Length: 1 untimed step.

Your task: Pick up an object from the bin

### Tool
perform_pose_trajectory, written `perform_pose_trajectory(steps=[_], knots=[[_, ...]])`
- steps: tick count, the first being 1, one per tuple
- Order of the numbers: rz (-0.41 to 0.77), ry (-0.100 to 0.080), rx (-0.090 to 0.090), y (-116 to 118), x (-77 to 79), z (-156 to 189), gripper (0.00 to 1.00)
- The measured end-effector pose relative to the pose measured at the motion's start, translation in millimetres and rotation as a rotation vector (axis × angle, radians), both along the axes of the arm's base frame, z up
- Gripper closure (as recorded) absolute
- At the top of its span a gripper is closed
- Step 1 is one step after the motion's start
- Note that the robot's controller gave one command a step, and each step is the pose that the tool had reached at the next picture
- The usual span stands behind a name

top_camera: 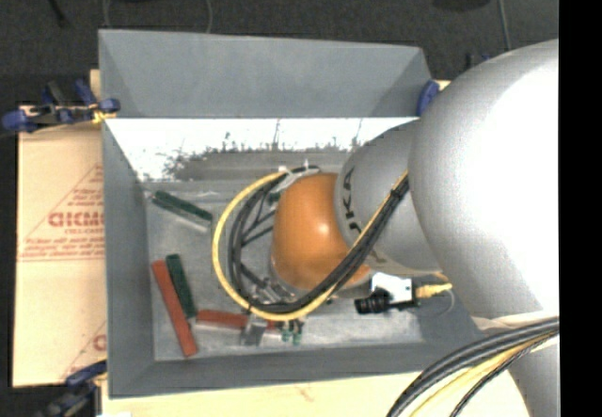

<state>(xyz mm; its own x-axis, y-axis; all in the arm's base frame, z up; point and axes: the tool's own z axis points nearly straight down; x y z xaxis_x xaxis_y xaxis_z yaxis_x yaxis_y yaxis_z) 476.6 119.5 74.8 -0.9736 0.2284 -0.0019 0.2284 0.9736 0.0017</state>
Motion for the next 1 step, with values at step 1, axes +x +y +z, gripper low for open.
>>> perform_pose_trajectory(steps=[1], knots=[[0.030, -0.009, 0.001, -13.6, 10.6, 152.0, 1.00]])
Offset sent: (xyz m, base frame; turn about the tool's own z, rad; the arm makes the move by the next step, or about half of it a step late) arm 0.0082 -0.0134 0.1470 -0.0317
